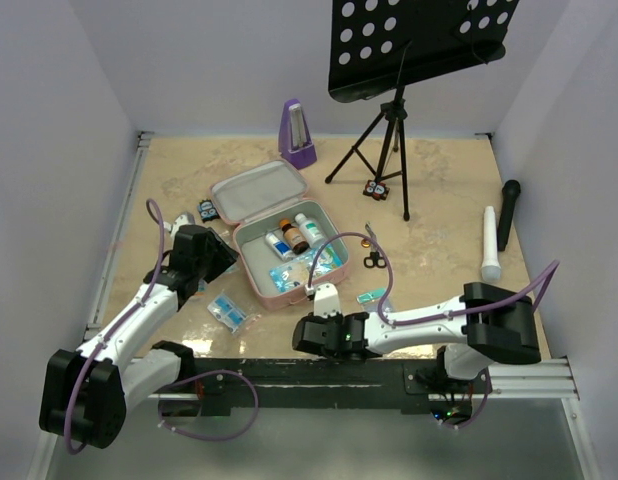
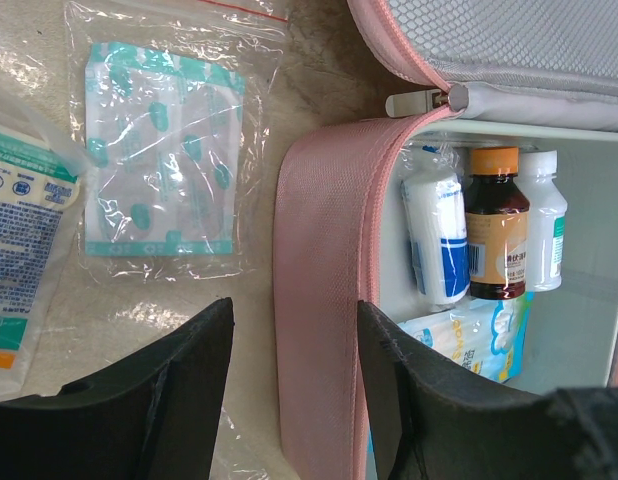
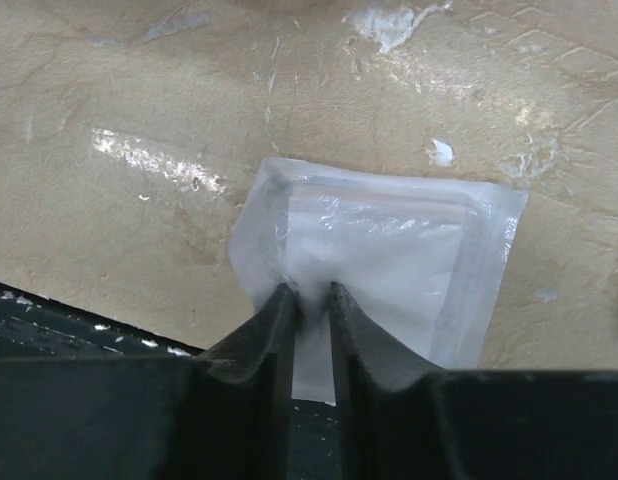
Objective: Organize the medicine kit
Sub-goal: Pick up the medical item at the center of the board, then place the medical item at the medicine box.
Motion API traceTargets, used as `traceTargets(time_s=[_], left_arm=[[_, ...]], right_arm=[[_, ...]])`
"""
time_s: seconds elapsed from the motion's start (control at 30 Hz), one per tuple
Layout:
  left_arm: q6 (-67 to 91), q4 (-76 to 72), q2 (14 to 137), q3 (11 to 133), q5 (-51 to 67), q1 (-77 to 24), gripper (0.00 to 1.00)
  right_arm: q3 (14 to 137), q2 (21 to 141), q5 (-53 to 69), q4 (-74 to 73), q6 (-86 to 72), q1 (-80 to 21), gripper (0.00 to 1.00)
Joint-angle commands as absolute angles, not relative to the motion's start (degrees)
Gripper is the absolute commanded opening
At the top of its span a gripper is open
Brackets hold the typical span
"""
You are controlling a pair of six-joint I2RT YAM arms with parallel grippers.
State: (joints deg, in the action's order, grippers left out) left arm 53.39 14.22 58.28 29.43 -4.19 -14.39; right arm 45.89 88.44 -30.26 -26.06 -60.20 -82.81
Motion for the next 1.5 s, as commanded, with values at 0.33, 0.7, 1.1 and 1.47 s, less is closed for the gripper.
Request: traceTargets(time_s=[0.33, 0.7, 1.1, 1.47], left_arm=[[52.4, 13.3, 59.0, 30.0, -3.2, -14.7, 0.57], [50.9, 15.0, 57.7, 31.8, -5.2, -14.7, 0.57], [48.2, 22.7, 51.5, 34.8, -13.1, -14.5, 0.58], [47.8, 25.3, 50.7, 35.3, -14.9, -14.3, 0.58]], right_arm=[[60.7, 83.3, -37.5, -42.1, -62.0, -84.9, 0.0], [78.1, 86.0, -48.1, -38.5, -41.5, -75.0, 0.0], [86.9, 104.2, -35.3, -12.3, -17.7, -65.8, 0.0], [88.7, 110.1, -24.4, -5.7, -14.3, -63.9, 0.0]])
